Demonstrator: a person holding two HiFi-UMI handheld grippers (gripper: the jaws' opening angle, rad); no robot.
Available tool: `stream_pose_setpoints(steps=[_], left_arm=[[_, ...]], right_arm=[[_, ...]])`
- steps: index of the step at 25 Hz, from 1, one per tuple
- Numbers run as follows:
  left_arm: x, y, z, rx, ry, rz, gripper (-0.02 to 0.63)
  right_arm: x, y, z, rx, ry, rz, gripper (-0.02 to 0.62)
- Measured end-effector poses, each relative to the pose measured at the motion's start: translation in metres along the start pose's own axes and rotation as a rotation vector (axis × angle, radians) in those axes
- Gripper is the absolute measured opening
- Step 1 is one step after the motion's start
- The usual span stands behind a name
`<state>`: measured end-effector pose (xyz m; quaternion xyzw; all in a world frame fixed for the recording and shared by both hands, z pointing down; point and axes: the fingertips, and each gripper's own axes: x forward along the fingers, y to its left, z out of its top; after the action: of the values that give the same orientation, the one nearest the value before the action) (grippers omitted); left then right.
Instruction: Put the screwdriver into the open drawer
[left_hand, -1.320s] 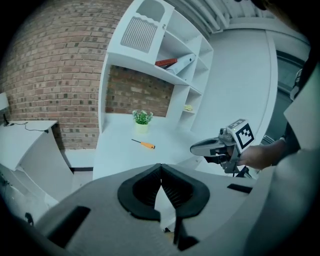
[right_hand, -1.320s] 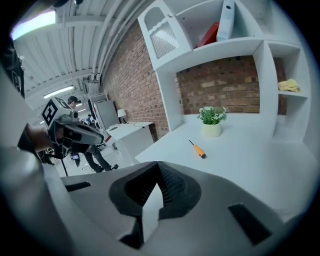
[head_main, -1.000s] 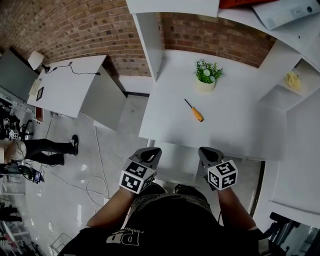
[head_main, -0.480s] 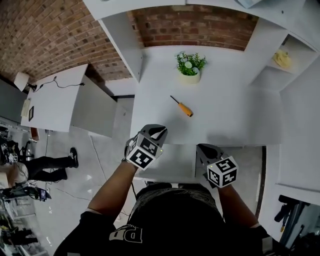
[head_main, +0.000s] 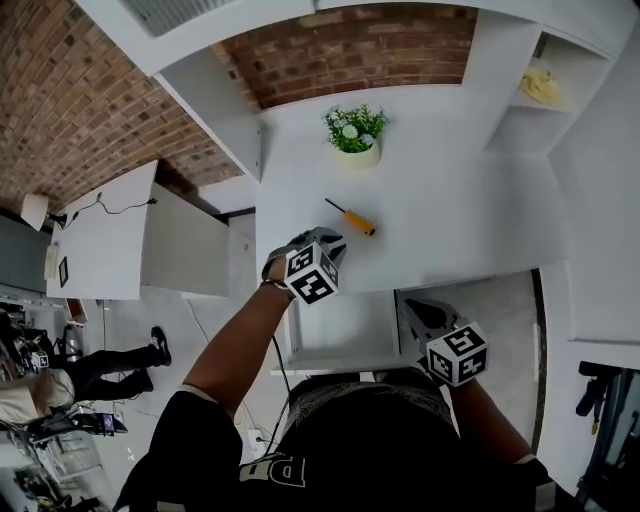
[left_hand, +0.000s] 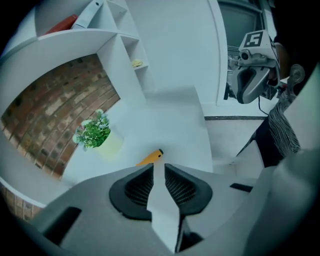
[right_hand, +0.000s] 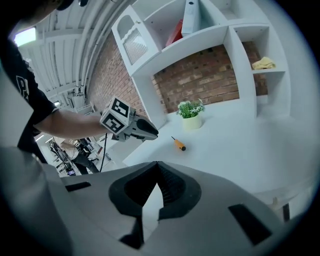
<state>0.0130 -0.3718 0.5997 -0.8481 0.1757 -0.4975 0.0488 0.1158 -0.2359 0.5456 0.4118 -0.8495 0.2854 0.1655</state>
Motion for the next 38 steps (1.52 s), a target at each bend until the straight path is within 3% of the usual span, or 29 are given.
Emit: stream_pose_setpoints(steps=[2, 3, 12, 22, 38], left_arm=[[0.014, 0.005, 0.001, 0.033, 0.019, -0.023, 0.116], [0.021, 0.008, 0.001, 0.05, 0.031, -0.032, 0.124], [0.083, 0.05, -0.009, 0.282, 0.187, -0.072, 0.138], [0.117, 0.051, -0.022, 0.537, 0.324, -0.21, 0.169], [0.143, 0.039, -0.031, 0.55, 0.418, -0.405, 0.166]], right_arm=[[-0.004, -0.003, -0.006, 0.012, 0.008, -0.009, 0.005], [-0.005, -0.005, -0.01, 0.021, 0.011, -0.013, 0.005], [-0.021, -0.013, -0.038, 0.065, 0.03, -0.039, 0.005], [-0.039, -0.04, -0.047, 0.119, 0.018, -0.105, 0.005], [-0.043, -0.052, -0.053, 0.167, 0.036, -0.129, 0.005]])
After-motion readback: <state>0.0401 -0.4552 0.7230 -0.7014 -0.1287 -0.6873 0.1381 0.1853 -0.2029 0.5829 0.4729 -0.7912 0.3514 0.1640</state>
